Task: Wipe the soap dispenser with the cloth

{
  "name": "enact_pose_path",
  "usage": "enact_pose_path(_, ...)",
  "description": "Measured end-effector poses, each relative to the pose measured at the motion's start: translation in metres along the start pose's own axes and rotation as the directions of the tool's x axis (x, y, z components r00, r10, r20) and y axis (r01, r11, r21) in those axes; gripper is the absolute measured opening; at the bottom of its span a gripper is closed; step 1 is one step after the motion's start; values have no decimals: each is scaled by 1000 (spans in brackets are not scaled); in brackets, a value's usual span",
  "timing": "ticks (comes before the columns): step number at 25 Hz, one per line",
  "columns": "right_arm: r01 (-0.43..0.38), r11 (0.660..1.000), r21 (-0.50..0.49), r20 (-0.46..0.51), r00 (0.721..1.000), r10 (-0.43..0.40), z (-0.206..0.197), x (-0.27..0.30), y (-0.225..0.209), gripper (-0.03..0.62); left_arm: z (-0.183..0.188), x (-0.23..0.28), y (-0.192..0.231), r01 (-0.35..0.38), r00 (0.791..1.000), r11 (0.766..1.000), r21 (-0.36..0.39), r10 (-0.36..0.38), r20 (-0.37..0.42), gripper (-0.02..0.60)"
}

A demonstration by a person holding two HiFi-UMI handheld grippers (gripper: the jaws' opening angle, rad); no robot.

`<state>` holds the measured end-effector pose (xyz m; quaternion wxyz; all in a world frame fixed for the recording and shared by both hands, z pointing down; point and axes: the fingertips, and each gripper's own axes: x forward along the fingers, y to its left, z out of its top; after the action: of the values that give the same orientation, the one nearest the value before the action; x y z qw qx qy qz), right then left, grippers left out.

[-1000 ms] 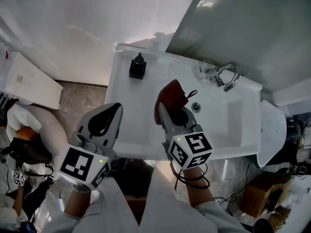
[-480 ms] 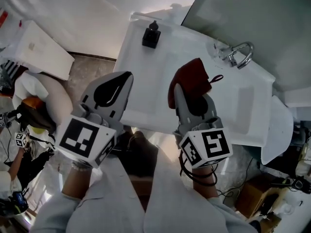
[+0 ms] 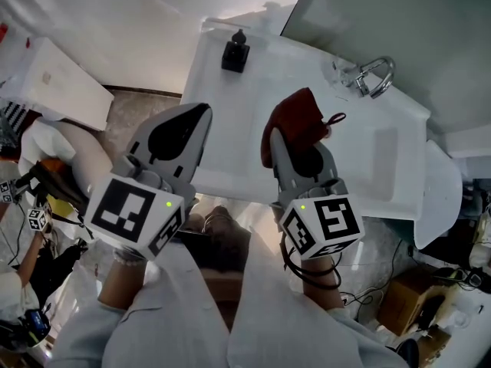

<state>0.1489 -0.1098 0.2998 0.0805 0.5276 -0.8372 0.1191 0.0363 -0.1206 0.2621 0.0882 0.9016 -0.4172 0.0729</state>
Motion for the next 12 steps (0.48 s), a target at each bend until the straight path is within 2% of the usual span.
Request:
enact_pose_path(6,13,1000,6,-4,1000,-13,1,-1,24,55,9,-18,6,25,999,1000,7,-25,28,5)
enact_pose_path(12,43,999,20,-2,999,-43,0,-9,42,55,2,-35,5,57,998,998,0,-57,21,5)
